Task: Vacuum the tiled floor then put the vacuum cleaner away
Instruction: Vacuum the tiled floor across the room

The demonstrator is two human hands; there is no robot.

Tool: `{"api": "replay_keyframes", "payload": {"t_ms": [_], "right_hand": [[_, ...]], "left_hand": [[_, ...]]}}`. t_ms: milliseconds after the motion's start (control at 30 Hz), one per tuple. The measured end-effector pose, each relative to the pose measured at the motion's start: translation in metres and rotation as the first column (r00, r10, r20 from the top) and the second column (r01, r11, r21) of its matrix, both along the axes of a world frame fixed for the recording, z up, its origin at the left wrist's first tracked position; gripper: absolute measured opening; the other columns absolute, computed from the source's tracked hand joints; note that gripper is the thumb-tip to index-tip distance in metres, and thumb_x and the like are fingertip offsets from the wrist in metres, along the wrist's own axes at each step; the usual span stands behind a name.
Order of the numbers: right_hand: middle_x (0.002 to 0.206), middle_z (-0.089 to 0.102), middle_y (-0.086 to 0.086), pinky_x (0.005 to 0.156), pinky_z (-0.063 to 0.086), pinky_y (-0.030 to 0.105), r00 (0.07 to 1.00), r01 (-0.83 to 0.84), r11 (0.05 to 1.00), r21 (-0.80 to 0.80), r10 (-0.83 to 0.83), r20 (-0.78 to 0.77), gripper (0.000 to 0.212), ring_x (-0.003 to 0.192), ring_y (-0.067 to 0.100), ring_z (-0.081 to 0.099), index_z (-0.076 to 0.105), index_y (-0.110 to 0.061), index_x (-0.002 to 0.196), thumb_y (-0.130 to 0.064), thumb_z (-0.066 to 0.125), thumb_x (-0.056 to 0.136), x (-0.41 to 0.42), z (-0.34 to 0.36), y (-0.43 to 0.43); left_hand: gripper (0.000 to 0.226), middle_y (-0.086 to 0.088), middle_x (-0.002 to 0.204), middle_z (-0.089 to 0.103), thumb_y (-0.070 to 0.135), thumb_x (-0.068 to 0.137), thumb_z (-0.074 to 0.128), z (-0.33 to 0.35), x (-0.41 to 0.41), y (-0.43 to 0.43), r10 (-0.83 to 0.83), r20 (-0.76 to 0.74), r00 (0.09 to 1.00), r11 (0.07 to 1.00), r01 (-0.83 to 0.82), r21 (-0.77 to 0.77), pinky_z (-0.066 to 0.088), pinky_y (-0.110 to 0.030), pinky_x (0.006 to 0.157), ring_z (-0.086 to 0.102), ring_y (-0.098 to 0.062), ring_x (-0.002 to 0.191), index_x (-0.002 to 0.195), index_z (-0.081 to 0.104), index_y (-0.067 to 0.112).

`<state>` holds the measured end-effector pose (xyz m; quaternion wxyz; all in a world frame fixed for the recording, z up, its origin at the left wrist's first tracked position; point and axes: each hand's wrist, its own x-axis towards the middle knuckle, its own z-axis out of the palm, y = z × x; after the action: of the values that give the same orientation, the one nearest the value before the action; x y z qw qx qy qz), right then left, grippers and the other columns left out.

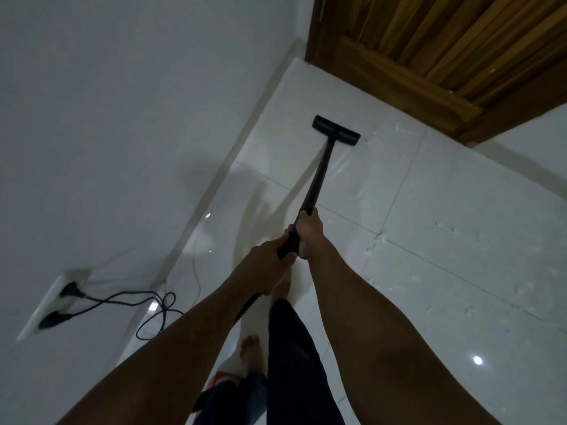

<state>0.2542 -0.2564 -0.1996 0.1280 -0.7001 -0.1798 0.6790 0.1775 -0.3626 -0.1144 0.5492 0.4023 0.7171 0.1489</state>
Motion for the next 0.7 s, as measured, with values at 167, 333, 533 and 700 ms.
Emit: {"api": "replay_keyframes", "payload": {"t_ms": [167, 333, 533, 700], "right_hand": [[0.072, 0.045, 0.005, 0.047, 0.050, 0.028, 1.000, 0.000, 0.999, -0.039, -0.001, -0.004, 0.052, 0.052, 0.015, 0.045, 0.025, -0.045, 0.158, -0.022, 0.032, 0.112, -0.003, -0.009, 0.063], [0.078, 0.049, 0.006, 0.045, 0.050, 0.024, 0.999, -0.026, 0.999, -0.028, 0.027, 0.026, 0.053, 0.053, 0.016, 0.047, 0.022, -0.046, 0.159, -0.024, 0.032, 0.112, -0.006, -0.018, 0.119], [0.071, 0.046, 0.009, 0.049, 0.055, 0.031, 1.000, -0.017, 0.999, -0.033, 0.018, 0.015, 0.048, 0.044, 0.019, 0.049, 0.030, -0.043, 0.154, -0.021, 0.033, 0.111, -0.010, -0.036, 0.165], [0.067, 0.045, 0.009, 0.045, 0.047, 0.027, 0.999, 0.052, 0.995, -0.085, -0.053, -0.013, 0.049, 0.048, 0.020, 0.045, 0.028, -0.048, 0.151, -0.022, 0.034, 0.110, -0.013, -0.046, 0.179]], "left_hand": [[0.039, 0.007, 0.060, 0.057, 0.033, 0.103, 0.048, -0.014, -0.004, 0.062, 0.012, 0.027, 1.000, 1.000, -0.011, -0.025, 0.039, -0.008, 0.037, 0.051, 0.005, 0.036, 0.142, 0.048, 0.029], [0.048, 0.004, 0.065, 0.061, 0.037, 0.104, 0.046, -0.029, -0.005, 0.115, 0.012, 0.028, 1.000, 0.999, -0.011, -0.032, 0.042, -0.010, 0.038, 0.052, 0.004, 0.036, 0.151, 0.035, 0.036], [0.055, 0.002, 0.066, 0.063, 0.039, 0.103, 0.050, -0.049, -0.007, 0.151, 0.145, 0.107, 0.984, 0.984, -0.133, -0.117, 0.046, -0.017, 0.043, 0.057, 0.002, 0.039, 0.154, 0.030, 0.033], [0.050, 0.002, 0.075, 0.067, 0.040, 0.102, 0.051, -0.063, -0.009, 0.145, 0.187, 0.084, 0.979, 0.980, -0.179, -0.092, 0.055, -0.027, 0.054, 0.062, -0.001, 0.051, 0.150, 0.035, 0.041]]}}
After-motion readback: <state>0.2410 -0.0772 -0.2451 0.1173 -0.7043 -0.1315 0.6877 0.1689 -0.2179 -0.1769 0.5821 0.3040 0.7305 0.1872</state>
